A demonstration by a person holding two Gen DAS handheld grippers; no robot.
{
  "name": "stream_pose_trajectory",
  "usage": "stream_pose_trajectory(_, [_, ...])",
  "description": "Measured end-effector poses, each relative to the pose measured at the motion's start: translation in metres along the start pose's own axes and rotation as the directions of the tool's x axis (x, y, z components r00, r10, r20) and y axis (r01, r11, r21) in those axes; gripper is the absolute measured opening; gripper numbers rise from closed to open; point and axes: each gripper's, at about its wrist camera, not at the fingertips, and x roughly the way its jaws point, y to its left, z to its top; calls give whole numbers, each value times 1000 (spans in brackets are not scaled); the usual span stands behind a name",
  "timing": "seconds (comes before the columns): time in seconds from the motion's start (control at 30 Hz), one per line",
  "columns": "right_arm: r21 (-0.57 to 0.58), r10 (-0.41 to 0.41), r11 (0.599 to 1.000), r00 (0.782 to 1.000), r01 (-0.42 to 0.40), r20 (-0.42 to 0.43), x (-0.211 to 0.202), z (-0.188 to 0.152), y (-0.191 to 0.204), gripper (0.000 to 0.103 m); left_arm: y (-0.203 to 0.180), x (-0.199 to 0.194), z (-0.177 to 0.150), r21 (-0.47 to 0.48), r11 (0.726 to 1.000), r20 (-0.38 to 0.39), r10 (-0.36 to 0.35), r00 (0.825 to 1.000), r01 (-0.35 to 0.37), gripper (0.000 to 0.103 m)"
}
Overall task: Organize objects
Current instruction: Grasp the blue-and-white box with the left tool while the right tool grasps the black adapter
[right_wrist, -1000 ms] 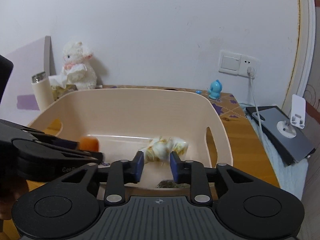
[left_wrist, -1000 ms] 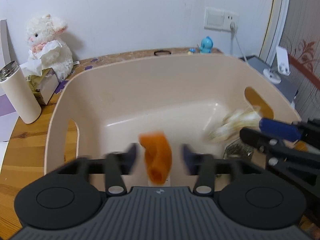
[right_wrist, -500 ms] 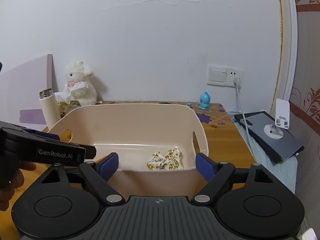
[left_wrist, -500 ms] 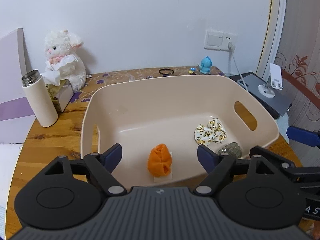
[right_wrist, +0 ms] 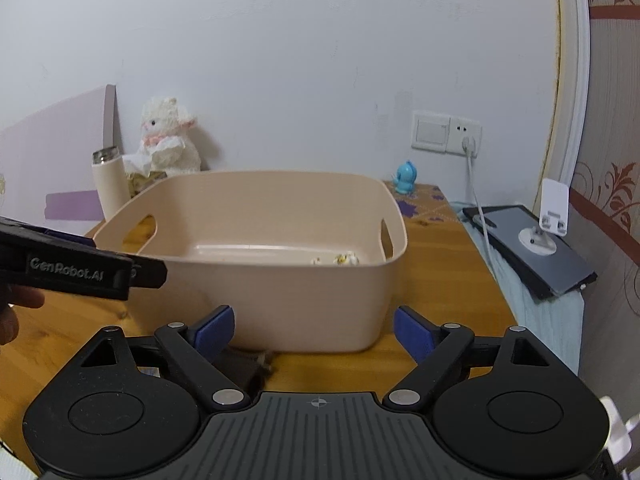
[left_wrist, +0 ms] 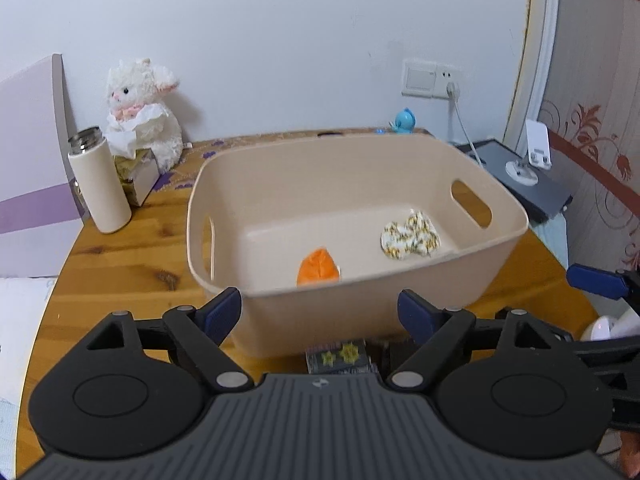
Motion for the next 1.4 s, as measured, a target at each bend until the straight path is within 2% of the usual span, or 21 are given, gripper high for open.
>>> stream_pose_trajectory(0.27, [-8, -35, 999, 997, 35, -67, 5, -21, 1, 88, -7, 18, -27, 27, 1000, -97, -8, 995, 11, 86])
stream_pose_trajectory(0.43, [-11, -53, 999, 993, 52, -108, 9, -34, -3, 89, -12, 39, -41, 18, 999, -185, -44, 982, 48, 86])
stream_pose_trajectory(0.6, [2, -58, 998, 987, 59, -147, 16, -43, -8, 89, -22, 55, -53, 32, 998, -234, -47, 971, 57, 86])
stream_pose_trajectory(0.9, [15, -45, 999, 981, 49, -188, 30, -52, -5, 90, -14, 79, -62, 16, 999, -279, -24, 960, 30, 86])
stream_pose_trajectory(1.4, [5, 6, 1000, 975, -5, -221, 64, -55, 31, 91, 35, 80, -65, -14, 999, -259, 25, 966, -29, 90])
